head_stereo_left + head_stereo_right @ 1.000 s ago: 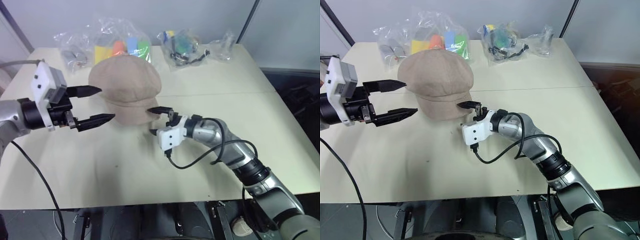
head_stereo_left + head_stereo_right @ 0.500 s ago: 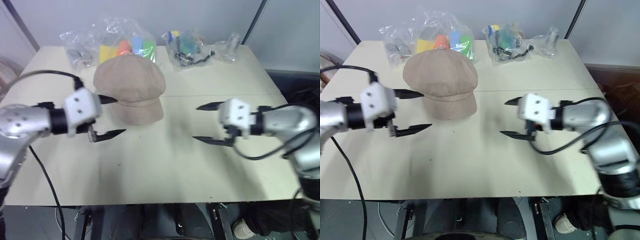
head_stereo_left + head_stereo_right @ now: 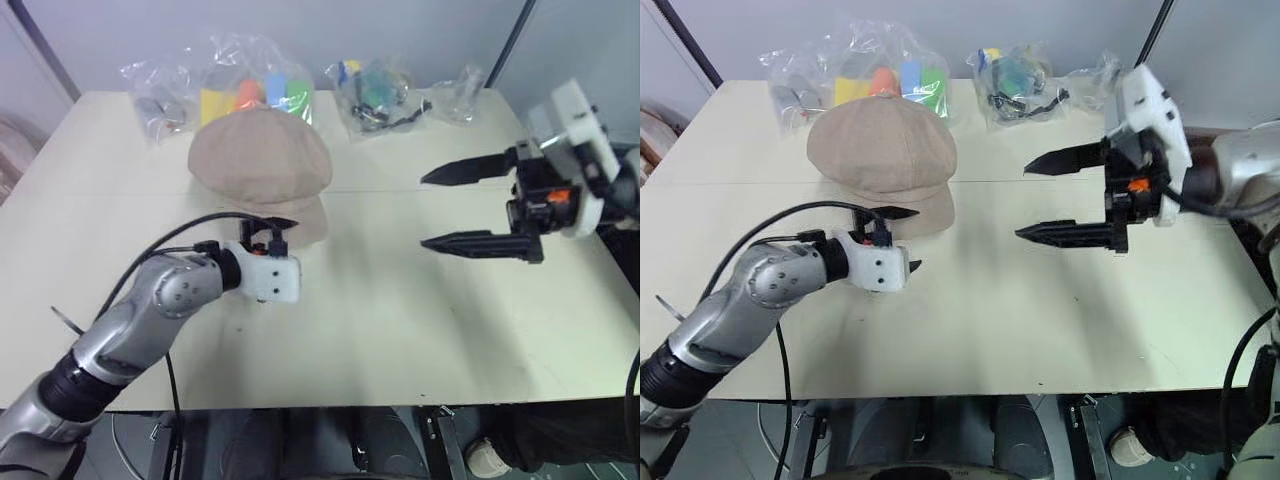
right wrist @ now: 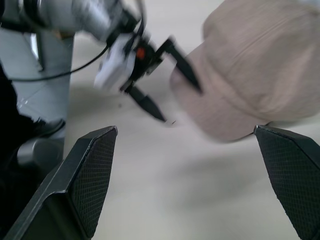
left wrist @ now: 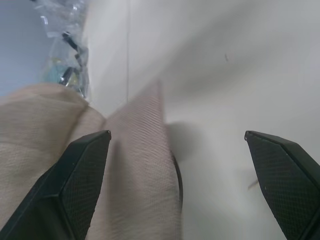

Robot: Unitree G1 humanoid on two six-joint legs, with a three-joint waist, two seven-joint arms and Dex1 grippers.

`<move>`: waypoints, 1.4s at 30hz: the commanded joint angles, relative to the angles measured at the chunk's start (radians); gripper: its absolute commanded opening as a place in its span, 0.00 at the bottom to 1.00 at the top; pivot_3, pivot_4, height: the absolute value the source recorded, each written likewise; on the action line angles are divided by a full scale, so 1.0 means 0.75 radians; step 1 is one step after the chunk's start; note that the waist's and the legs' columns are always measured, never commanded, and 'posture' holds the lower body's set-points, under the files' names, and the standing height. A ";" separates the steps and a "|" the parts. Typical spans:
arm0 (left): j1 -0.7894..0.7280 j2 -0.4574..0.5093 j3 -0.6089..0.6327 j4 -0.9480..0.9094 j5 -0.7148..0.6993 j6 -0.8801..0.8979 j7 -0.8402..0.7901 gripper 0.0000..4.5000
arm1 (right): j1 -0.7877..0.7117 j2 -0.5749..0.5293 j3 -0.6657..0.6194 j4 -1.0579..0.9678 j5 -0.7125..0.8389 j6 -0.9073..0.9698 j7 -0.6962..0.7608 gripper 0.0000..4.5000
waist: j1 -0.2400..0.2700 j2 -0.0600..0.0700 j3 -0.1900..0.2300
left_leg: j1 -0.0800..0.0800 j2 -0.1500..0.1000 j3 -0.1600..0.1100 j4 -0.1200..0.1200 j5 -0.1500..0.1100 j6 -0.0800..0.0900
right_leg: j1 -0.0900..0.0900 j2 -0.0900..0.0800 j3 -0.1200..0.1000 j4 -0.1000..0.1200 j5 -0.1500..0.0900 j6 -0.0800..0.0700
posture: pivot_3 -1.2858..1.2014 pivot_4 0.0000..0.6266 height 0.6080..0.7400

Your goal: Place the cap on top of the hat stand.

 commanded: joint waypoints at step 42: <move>0.020 0.011 0.488 1.094 -0.135 -1.869 0.438 0.01 | 0.026 0.006 0.022 0.091 -0.060 -0.170 -0.049 1.00 | -0.004 0.002 -0.001 | 0.001 0.001 0.001 0.000 0.000 0.001 | -0.001 -0.002 -0.001 0.002 0.001 0.001 | 0.52 0.24 1.00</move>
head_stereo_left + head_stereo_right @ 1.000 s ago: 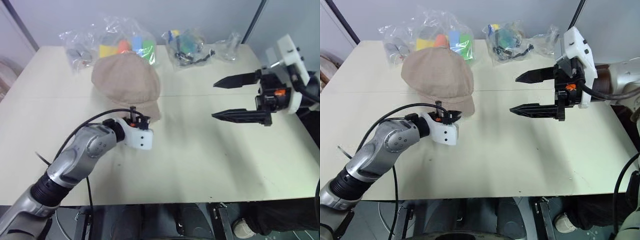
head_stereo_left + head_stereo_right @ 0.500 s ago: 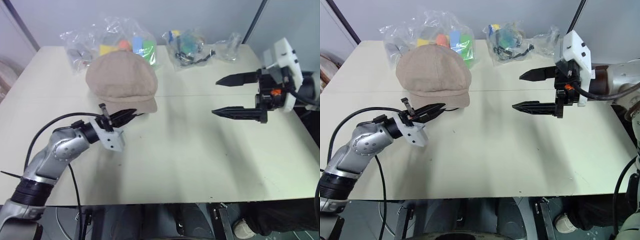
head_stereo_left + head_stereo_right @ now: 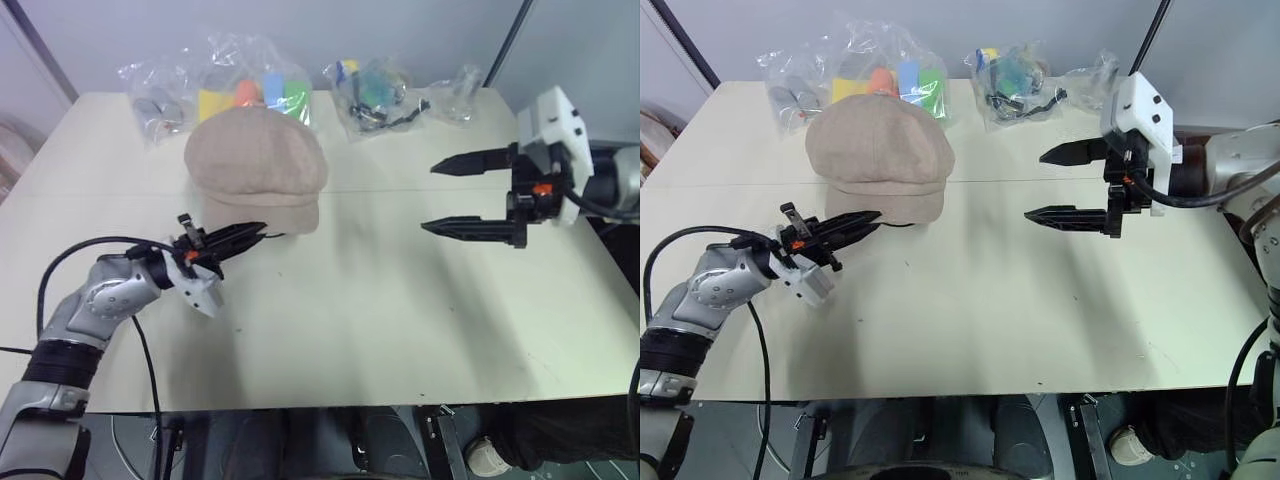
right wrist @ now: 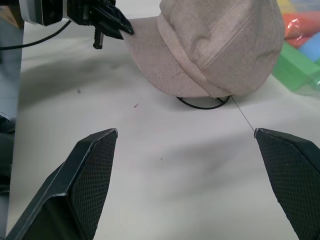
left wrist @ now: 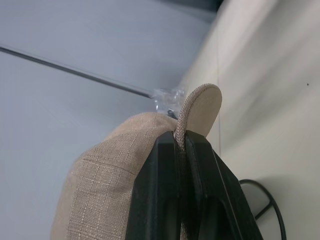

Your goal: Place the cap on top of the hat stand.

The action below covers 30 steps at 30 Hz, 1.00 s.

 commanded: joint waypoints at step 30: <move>0.595 0.183 0.327 -0.636 -0.541 0.962 -0.119 0.99 | -0.043 0.013 -0.014 0.174 -0.009 -0.088 0.087 1.00 | -0.004 0.001 0.000 | 0.000 0.003 0.000 -0.001 0.000 0.000 | -0.001 -0.001 0.000 0.001 0.000 0.000 | 0.52 0.24 1.00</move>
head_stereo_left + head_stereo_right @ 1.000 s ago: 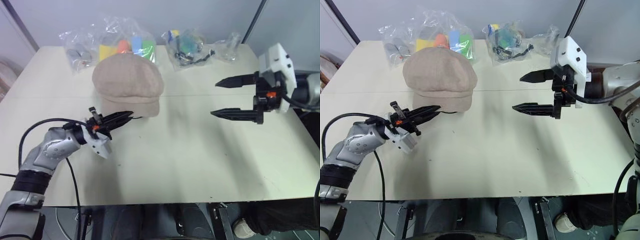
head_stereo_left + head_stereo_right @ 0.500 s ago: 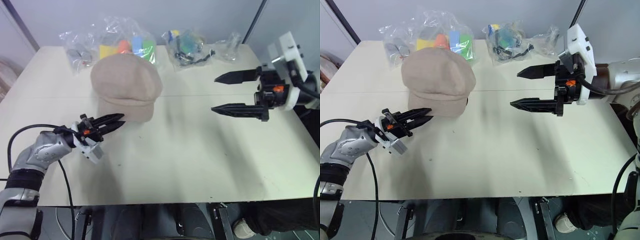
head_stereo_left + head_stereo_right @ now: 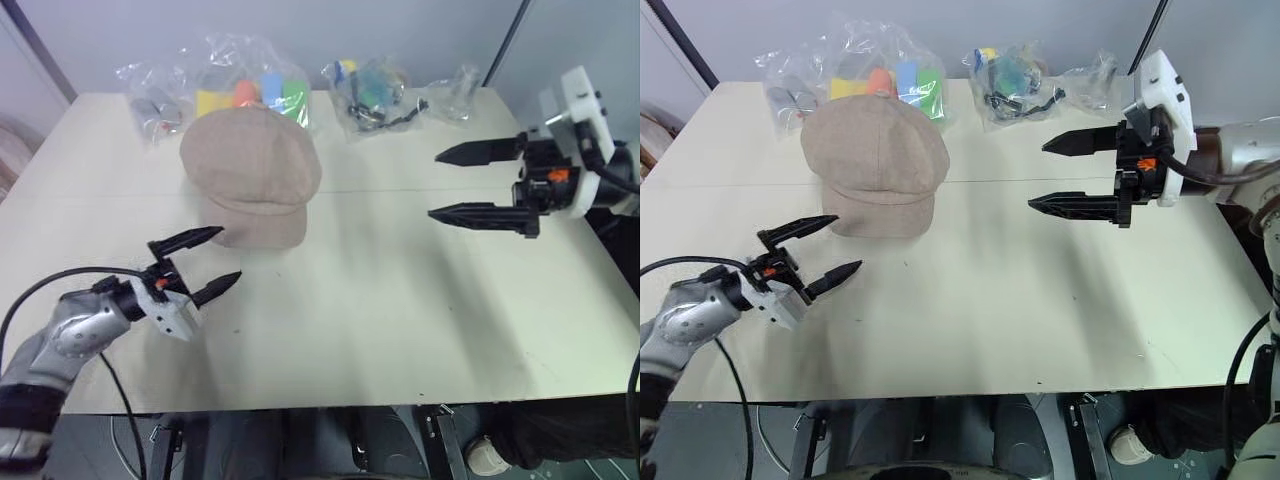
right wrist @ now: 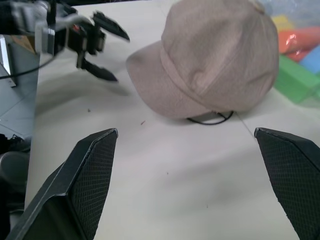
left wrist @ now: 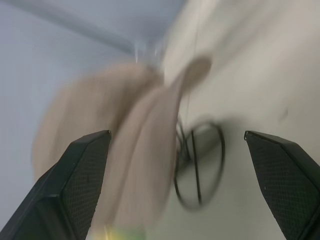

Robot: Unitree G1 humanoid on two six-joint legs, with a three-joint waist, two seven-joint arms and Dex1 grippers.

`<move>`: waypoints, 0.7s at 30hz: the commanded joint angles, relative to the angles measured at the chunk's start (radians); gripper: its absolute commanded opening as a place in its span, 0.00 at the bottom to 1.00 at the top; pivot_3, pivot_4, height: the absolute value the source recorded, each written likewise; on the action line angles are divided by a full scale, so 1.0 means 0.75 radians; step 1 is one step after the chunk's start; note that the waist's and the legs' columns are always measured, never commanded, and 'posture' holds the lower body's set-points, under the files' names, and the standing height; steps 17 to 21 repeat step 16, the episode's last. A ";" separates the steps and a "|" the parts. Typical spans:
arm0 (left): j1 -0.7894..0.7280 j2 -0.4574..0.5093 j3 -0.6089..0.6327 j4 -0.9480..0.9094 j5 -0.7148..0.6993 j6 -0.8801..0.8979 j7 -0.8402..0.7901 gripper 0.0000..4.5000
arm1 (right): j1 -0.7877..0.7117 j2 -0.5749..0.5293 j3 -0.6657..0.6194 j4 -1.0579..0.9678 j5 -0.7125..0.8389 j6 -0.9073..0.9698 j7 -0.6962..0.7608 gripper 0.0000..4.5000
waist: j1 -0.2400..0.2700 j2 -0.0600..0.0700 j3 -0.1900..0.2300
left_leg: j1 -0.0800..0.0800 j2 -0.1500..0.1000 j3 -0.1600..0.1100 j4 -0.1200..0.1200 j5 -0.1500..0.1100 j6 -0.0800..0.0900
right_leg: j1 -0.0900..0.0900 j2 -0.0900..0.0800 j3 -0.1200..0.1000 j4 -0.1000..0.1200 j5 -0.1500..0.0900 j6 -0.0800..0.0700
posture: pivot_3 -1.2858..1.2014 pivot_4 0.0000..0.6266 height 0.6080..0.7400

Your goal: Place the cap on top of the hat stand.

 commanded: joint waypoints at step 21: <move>0.187 0.368 0.996 -0.326 -1.417 1.826 -0.607 0.99 | -0.166 0.093 0.078 0.261 -0.118 -0.073 0.118 1.00 | -0.005 0.002 0.002 | 0.000 -0.003 0.000 -0.001 0.000 0.000 | -0.001 0.004 0.000 -0.001 -0.003 -0.004 | 0.52 0.24 1.00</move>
